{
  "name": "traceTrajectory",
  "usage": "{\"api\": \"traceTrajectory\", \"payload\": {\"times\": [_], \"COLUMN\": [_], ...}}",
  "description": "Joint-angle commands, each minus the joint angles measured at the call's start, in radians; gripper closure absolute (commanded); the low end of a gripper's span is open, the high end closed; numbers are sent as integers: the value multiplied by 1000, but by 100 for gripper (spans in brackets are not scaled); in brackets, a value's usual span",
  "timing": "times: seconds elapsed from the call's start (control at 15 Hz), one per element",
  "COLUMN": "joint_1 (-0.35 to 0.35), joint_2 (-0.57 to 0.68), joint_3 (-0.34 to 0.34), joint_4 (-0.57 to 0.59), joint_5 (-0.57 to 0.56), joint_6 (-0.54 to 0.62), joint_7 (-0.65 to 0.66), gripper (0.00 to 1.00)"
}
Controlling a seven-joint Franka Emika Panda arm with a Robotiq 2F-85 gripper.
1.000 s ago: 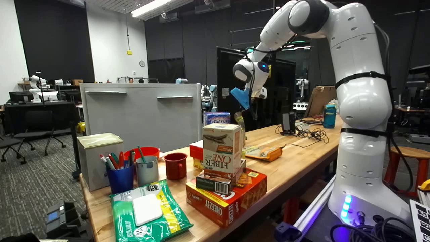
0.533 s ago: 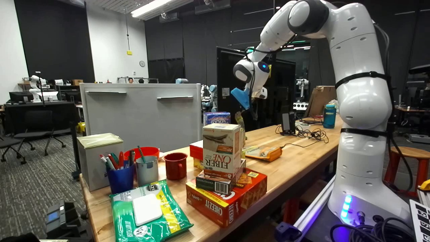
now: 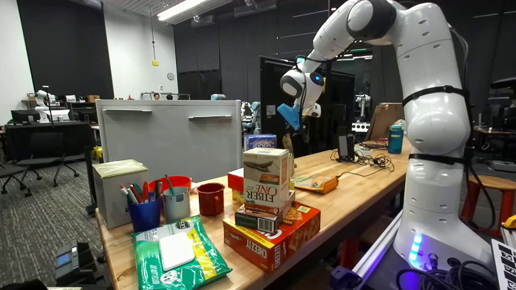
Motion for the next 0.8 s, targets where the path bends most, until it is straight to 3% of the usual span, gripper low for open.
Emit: {"api": "traceTrajectory", "payload": {"times": [0.0,0.2,0.73], "joint_1": [4,11,-38], "joint_2": [-63,-92,-203], "joint_3": [9,3,70], "joint_4": [-18,-40,-140], "joint_5": [-9,-15,17], "joint_6": [25,14,12], "joint_7": [-24,-49,-326], "gripper": [11,0,0]}}
